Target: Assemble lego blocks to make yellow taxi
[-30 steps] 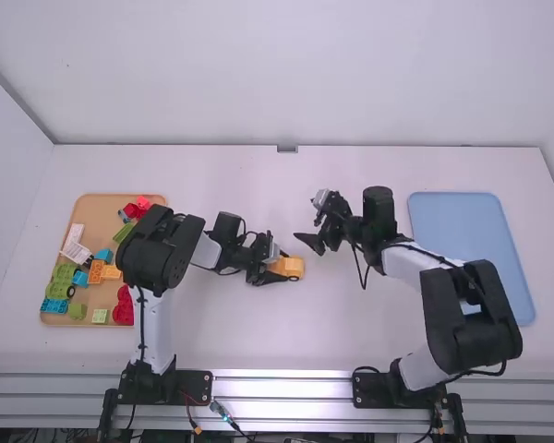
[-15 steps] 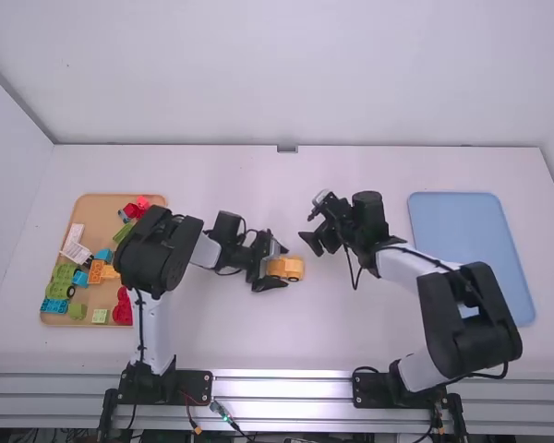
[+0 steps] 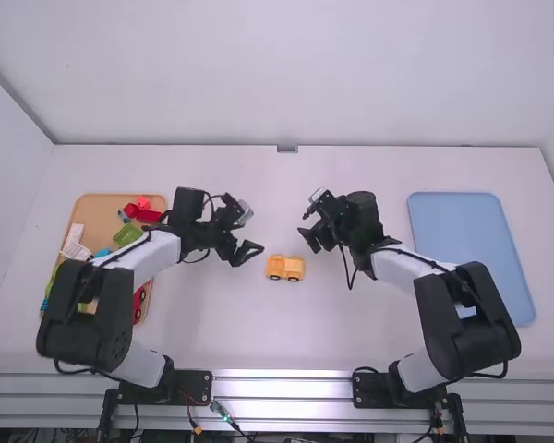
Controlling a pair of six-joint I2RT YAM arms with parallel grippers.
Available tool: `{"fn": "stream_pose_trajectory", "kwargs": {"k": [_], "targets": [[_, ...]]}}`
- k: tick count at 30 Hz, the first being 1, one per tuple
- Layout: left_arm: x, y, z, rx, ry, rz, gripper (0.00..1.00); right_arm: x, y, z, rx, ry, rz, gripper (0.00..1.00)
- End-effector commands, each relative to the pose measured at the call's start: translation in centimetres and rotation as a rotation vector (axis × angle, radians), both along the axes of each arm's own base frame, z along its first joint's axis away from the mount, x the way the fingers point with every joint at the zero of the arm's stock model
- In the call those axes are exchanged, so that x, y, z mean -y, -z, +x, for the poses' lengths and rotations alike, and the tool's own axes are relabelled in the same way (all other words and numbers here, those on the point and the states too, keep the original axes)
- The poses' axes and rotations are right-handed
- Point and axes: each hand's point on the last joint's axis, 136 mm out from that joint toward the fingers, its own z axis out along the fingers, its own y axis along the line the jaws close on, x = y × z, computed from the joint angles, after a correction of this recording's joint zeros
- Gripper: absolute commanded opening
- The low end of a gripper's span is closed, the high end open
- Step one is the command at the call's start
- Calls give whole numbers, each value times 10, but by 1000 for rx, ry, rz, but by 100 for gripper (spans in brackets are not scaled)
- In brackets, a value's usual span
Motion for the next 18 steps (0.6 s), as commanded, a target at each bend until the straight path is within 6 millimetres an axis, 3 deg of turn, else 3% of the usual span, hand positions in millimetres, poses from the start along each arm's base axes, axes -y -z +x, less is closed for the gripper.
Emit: {"fn": "stream_pose_trajectory", "kwargs": {"k": [1, 5, 6, 7, 9, 13, 18], "targets": [[-53, -10, 20, -142, -428, -28, 99, 1, -4, 3, 13, 7, 5, 99], [-125, -18, 27, -246, -894, -94, 99, 1, -7, 6, 31, 11, 11, 99], [-132, -17, 27, -254, -933, -96, 99, 1, -8, 6, 33, 11, 11, 99], [-164, -11, 20, -282, -1091, -74, 99, 1, -9, 7, 39, 10, 13, 99], [-209, -1, 5, -324, -1314, -36, 99, 0, -10, 7, 46, 9, 16, 99], [-260, 15, -32, -454, -1628, -67, 99, -2, -13, 9, 61, 7, 21, 99], [-292, 25, -65, -551, -1772, -85, 99, 0, -16, 11, 72, 11, 25, 99]]}}
